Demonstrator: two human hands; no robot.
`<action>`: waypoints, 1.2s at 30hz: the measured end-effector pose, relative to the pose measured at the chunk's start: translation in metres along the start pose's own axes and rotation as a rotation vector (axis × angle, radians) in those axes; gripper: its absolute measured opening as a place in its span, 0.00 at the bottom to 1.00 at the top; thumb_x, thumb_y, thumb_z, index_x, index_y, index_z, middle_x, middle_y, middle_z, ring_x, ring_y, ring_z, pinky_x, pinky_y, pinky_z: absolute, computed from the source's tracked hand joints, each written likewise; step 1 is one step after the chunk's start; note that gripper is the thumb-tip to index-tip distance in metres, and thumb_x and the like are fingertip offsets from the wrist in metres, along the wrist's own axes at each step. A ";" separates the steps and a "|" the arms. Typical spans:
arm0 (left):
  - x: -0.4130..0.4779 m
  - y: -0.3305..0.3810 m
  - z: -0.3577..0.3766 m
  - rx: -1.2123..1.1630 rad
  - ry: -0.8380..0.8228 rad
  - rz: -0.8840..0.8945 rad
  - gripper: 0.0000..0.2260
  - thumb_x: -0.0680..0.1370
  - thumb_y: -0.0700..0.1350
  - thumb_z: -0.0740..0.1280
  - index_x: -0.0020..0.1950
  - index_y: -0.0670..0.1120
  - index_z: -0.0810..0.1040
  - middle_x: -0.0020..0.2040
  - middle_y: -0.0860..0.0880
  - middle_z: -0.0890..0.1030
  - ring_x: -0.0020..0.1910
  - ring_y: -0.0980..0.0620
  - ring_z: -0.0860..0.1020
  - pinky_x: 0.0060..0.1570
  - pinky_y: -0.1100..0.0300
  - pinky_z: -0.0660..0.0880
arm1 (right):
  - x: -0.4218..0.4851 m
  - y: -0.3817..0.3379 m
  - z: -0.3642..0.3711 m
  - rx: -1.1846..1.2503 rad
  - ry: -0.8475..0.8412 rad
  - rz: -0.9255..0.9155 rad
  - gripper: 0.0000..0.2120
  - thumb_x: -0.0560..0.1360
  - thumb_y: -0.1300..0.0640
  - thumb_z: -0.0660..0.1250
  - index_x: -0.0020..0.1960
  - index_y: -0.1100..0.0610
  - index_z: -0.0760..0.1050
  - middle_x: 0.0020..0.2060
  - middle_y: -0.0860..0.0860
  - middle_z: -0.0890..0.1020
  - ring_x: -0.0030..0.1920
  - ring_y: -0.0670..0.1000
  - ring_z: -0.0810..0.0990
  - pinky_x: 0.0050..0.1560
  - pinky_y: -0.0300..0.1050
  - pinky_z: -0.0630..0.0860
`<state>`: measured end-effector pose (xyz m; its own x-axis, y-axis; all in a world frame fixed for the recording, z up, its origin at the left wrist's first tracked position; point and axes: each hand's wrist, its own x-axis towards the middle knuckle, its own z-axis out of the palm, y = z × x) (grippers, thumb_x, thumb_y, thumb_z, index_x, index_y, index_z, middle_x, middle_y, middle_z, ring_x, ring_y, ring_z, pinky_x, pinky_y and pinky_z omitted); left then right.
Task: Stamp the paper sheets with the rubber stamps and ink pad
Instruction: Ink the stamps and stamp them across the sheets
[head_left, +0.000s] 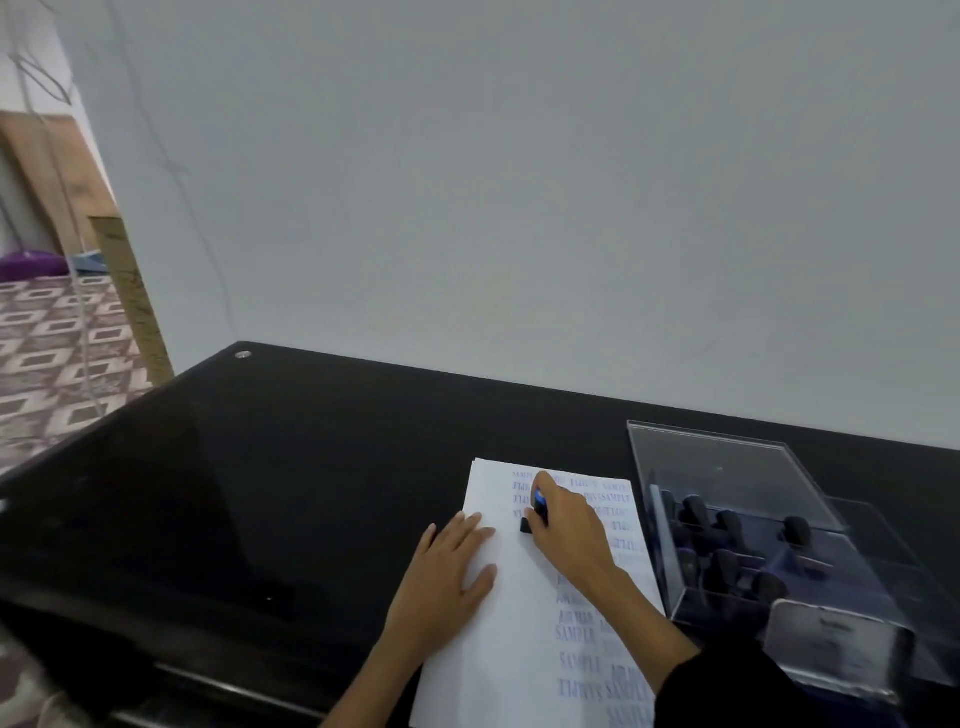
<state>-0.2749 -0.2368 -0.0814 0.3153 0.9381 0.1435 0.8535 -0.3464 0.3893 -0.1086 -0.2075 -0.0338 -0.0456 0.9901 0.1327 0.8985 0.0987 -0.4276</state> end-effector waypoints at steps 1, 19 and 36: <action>0.000 0.000 0.001 -0.003 0.000 -0.001 0.38 0.66 0.66 0.35 0.74 0.56 0.57 0.76 0.58 0.53 0.75 0.62 0.48 0.69 0.65 0.35 | -0.001 0.000 0.001 -0.005 0.001 -0.006 0.07 0.79 0.54 0.59 0.50 0.51 0.59 0.44 0.49 0.75 0.35 0.43 0.69 0.31 0.25 0.61; 0.000 0.000 -0.001 -0.034 0.007 0.003 0.37 0.66 0.65 0.37 0.73 0.56 0.60 0.76 0.58 0.56 0.75 0.61 0.50 0.70 0.63 0.37 | 0.003 0.002 0.005 0.011 -0.057 -0.032 0.08 0.79 0.56 0.61 0.52 0.50 0.61 0.48 0.52 0.78 0.32 0.41 0.68 0.33 0.25 0.63; -0.001 0.001 -0.001 -0.037 0.028 0.013 0.37 0.67 0.65 0.38 0.72 0.55 0.62 0.75 0.57 0.58 0.75 0.60 0.51 0.71 0.63 0.39 | -0.009 0.001 0.012 -0.020 0.012 -0.072 0.04 0.79 0.56 0.59 0.53 0.54 0.66 0.49 0.52 0.76 0.34 0.41 0.64 0.34 0.27 0.61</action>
<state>-0.2741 -0.2379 -0.0803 0.3137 0.9335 0.1738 0.8337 -0.3584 0.4201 -0.1125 -0.2153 -0.0457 -0.1054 0.9793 0.1728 0.9018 0.1674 -0.3983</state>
